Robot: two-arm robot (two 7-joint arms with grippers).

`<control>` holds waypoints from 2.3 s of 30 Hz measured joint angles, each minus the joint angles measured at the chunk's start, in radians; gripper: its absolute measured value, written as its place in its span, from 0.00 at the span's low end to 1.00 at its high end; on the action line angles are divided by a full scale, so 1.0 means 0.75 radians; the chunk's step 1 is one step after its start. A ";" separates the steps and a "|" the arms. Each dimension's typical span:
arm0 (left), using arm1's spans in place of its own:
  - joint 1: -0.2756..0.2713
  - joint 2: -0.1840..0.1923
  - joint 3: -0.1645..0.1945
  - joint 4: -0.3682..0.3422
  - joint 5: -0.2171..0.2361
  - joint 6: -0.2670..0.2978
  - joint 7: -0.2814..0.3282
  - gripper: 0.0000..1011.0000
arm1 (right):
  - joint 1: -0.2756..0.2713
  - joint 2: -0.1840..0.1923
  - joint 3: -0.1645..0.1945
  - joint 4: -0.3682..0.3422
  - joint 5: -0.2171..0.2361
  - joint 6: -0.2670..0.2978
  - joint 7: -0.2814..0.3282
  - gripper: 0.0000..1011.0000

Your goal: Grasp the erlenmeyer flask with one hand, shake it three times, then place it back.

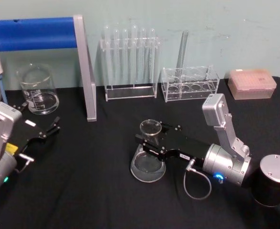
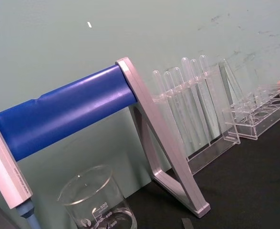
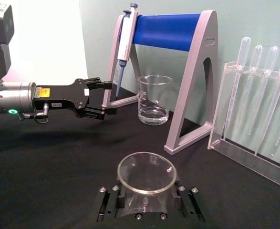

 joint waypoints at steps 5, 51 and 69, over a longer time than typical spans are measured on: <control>0.000 0.000 0.000 0.000 0.000 0.000 0.000 0.99 | 0.000 0.000 0.000 0.000 0.000 0.000 0.001 0.45; 0.000 0.000 0.000 0.000 0.000 0.000 0.000 0.99 | -0.062 0.049 0.109 -0.298 0.009 0.086 -0.119 0.45; 0.000 0.000 0.000 0.000 0.000 0.000 0.000 0.99 | -0.060 0.043 0.097 -0.297 -0.007 0.098 -0.137 0.45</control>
